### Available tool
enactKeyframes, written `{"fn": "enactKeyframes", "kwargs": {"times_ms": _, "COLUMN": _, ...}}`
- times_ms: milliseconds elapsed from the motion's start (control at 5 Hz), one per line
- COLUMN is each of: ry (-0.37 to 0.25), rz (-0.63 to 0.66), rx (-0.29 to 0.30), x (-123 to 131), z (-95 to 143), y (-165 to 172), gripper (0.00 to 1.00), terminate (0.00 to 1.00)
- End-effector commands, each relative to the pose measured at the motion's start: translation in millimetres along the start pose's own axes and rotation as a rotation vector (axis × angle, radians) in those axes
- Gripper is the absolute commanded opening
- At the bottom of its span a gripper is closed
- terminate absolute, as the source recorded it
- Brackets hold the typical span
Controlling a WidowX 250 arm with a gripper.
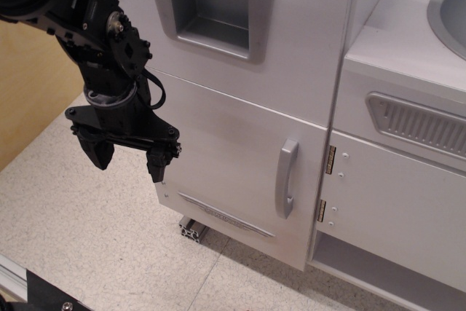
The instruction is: Open low fridge
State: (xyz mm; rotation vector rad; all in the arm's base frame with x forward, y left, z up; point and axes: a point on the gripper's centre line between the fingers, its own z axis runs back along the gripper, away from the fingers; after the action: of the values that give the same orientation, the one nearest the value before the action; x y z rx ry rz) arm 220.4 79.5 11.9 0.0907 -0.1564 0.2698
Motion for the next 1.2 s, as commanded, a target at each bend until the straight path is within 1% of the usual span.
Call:
{"fn": "enactKeyframes", "kwargs": {"times_ms": 0, "ry": -0.084, "rz": -0.147, "rx": -0.075, "x": 11.4, "z": 3.7, "y": -69.7, "gripper": 1.00, "terminate": 0.00}}
{"fn": "enactKeyframes", "kwargs": {"times_ms": 200, "ry": -0.112, "rz": -0.150, "rx": -0.076, "x": 19.2, "z": 1.3, "y": -98.2, "gripper": 1.00, "terminate": 0.00}}
{"fn": "enactKeyframes", "kwargs": {"times_ms": 400, "ry": -0.138, "rz": -0.176, "rx": -0.065, "x": 30.5, "z": -9.2, "y": -122.7, "gripper": 1.00, "terminate": 0.00}}
{"fn": "enactKeyframes", "kwargs": {"times_ms": 600, "ry": -0.176, "rz": -0.173, "rx": -0.046, "x": 41.3, "z": -20.9, "y": -129.6, "gripper": 1.00, "terminate": 0.00}}
{"fn": "enactKeyframes", "kwargs": {"times_ms": 800, "ry": -0.220, "rz": -0.195, "rx": -0.022, "x": 49.7, "z": -37.6, "y": -132.4, "gripper": 1.00, "terminate": 0.00}}
{"fn": "enactKeyframes", "kwargs": {"times_ms": 1000, "ry": -0.235, "rz": -0.208, "rx": -0.018, "x": 54.1, "z": -46.8, "y": -132.5, "gripper": 1.00, "terminate": 0.00}}
